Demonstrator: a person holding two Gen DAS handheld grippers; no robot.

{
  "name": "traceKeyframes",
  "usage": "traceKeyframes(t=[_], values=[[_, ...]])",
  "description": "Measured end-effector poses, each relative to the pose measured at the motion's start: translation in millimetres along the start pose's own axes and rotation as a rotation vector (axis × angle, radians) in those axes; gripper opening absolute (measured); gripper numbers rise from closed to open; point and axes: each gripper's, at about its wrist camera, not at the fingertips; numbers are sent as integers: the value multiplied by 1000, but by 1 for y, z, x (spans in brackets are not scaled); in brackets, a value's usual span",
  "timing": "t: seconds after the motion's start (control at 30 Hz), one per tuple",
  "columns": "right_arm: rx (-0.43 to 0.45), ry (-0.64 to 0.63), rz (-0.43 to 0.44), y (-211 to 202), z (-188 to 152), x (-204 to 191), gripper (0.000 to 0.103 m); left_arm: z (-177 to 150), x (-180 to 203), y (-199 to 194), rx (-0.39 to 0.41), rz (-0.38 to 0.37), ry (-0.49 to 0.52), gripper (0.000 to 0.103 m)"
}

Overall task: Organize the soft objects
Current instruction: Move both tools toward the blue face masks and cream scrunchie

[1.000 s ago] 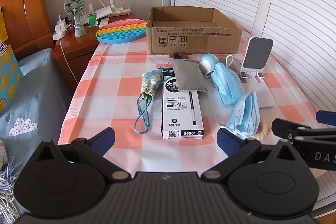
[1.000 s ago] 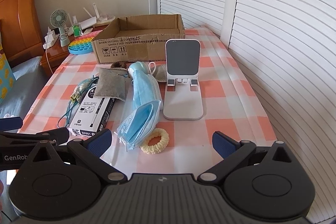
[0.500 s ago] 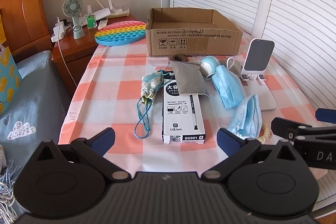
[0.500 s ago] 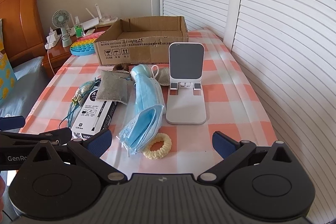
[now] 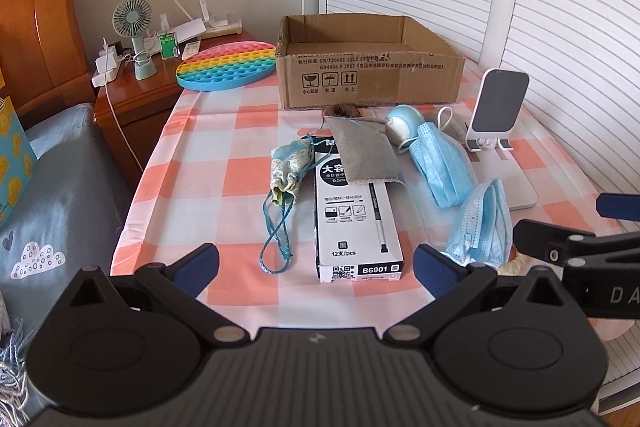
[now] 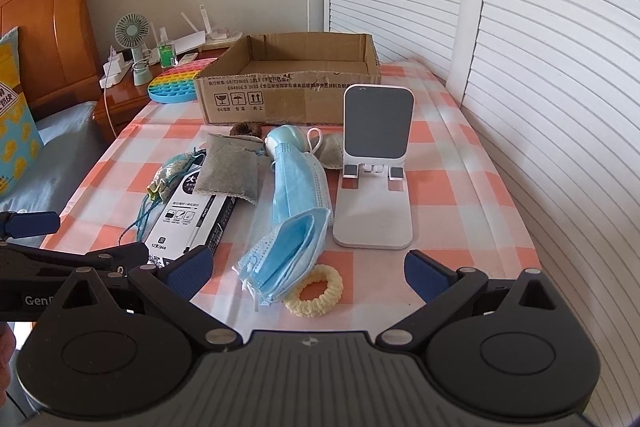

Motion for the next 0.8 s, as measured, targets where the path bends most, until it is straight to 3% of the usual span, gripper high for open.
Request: traceKeyframes(t=[0.4,0.8], values=[[49,-62,73,7,-4,1,103,-7,-9,8,20,-22,57,102],[-42,-162,34,38,-29,21,103,-16,-20,20,5,-51,56,102]])
Point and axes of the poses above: each gripper's, at about its wrist camera, not at the fingertips, and y roughly the way its jaws point, x to its right, z to its top, and after that the axes turned 1 degree about x, right-handed
